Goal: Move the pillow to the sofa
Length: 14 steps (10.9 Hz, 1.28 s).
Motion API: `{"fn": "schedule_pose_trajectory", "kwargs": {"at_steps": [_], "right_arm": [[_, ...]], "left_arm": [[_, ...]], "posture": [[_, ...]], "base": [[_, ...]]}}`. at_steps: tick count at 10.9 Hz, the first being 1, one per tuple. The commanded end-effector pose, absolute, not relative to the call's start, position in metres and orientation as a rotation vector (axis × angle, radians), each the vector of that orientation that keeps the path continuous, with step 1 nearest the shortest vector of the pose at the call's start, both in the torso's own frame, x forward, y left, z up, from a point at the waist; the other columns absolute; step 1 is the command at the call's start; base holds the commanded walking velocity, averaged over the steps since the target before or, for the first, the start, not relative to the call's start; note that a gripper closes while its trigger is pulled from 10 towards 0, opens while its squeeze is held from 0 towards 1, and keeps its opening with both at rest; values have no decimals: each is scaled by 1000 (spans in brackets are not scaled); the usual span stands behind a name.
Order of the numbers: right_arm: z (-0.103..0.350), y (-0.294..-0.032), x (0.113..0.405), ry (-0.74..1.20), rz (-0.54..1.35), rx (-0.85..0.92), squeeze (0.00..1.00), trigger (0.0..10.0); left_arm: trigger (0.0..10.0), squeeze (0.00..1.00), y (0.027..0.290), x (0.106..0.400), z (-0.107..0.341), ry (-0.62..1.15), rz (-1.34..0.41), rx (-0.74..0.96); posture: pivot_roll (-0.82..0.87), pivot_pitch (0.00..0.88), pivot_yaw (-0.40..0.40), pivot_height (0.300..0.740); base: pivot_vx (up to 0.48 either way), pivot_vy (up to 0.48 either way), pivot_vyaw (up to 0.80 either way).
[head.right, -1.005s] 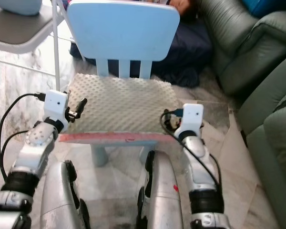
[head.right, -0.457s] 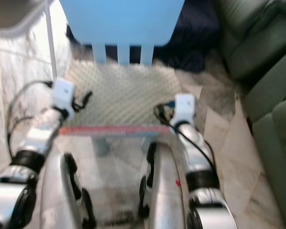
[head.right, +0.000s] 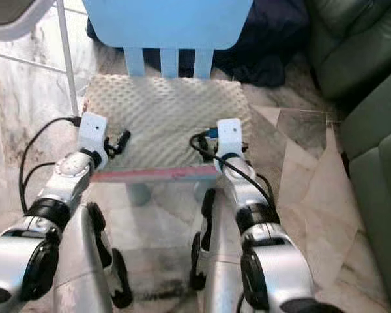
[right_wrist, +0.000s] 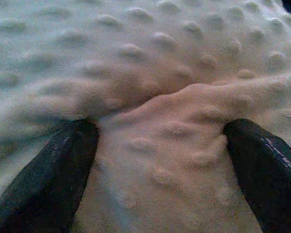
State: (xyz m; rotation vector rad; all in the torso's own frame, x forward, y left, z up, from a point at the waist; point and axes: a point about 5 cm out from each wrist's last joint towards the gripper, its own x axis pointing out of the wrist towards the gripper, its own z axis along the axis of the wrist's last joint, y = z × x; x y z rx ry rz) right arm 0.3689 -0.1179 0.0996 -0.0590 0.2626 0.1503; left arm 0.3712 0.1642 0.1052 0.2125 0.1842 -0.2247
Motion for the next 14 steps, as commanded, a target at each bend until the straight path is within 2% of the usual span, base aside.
{"fn": "schedule_pose_trajectory", "kwargs": {"at_steps": [1,4,6,8,12,14], "right_arm": [[89,-111,365,304,182,-56,0,0],[79,-112,362,341,179,-55,0,0],[73,-124,360,361,166,-62,0,0],[69,-131,359,398,125,19,0,0],[75,-121,364,405,142,152,0,0],[78,-115,365,406,160,158,0,0]], "left_arm": [[0,0,158,363,85,273,-265,211],[0,0,142,358,73,315,-316,177],[0,0,147,357,71,334,-293,144],[0,0,150,358,73,301,-250,150],[0,0,147,358,72,311,-261,111],[0,0,145,358,72,307,-257,109]], "posture": [[-51,375,-82,510],[-61,359,-87,510],[-64,349,-96,510],[-68,346,-106,510],[-66,337,-115,510],[-68,328,-115,510]], "base": [[0,0,0],[0,0,0],[0,0,0],[0,0,0],[0,0,0],[0,0,0]]}}
